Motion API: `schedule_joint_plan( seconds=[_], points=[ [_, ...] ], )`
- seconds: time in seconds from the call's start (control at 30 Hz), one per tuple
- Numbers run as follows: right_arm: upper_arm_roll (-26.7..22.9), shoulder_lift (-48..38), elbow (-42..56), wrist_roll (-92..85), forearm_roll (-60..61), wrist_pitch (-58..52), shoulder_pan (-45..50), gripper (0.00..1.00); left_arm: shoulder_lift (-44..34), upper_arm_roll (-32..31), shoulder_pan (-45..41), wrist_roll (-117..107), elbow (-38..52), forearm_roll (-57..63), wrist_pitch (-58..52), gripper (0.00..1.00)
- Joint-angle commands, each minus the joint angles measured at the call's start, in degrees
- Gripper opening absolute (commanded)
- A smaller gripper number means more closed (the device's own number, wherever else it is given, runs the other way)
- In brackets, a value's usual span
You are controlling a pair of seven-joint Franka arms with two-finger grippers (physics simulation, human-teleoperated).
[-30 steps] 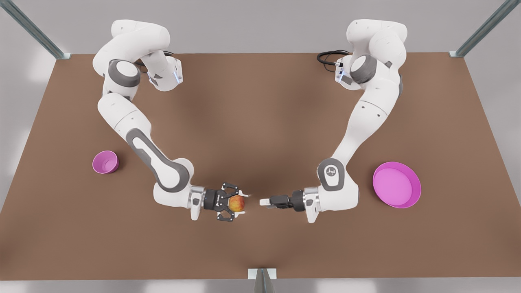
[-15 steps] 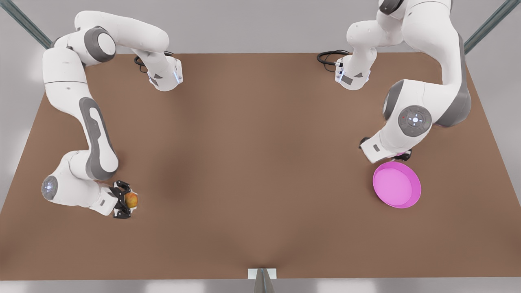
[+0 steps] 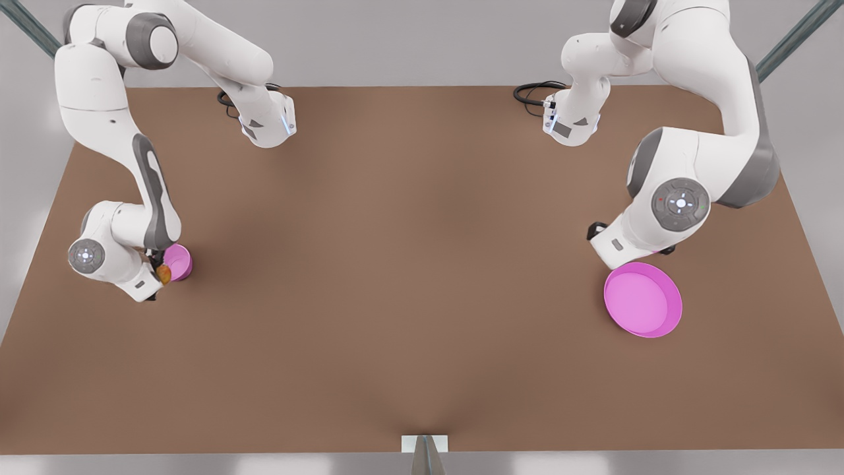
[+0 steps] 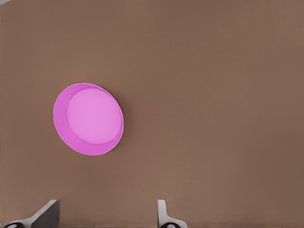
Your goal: Use the left arm to pick up the apple from the plate, transfer it to the gripper of the right arm, and then use the right arm to place it into the bowl
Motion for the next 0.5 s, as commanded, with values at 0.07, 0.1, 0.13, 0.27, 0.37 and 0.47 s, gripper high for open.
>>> schedule_joint_plan(
  seconds=[0.07, 0.1, 0.13, 0.27, 0.37, 0.47],
  points=[
    [0.0, -1.7, -6.0, 14.2, -0.1, 11.4, -2.7, 0.58, -0.1, 0.0, 0.0, -3.3, 0.0, 0.7, -1.2, 1.0],
    [0.0, -2.0, -7.3, 14.2, -0.1, 12.5, -3.1, 0.58, -0.1, -0.1, 0.0, -3.5, 0.0, 0.6, -1.3, 1.0],
    [0.0, -2.3, -8.0, 14.5, -0.1, 12.5, -3.3, 0.58, -0.1, 0.0, 0.2, -3.4, 0.0, 0.7, -1.2, 1.0],
    [0.0, -2.7, -11.1, 14.5, 2.5, 12.6, -3.9, 0.58, 0.0, 0.0, -0.1, -3.9, 0.4, 0.9, 0.8, 1.0],
    [0.0, -2.7, -11.2, 14.5, 2.5, 12.6, -4.6, 0.58, 0.1, 0.0, 0.0, -3.8, 0.3, 0.9, 0.7, 1.0],
    [0.0, -2.8, -10.8, 14.6, 2.5, 12.2, -4.6, 1.0, 0.1, 0.0, 0.1, -3.8, 0.3, 0.9, 0.5, 1.0]
  ],
)
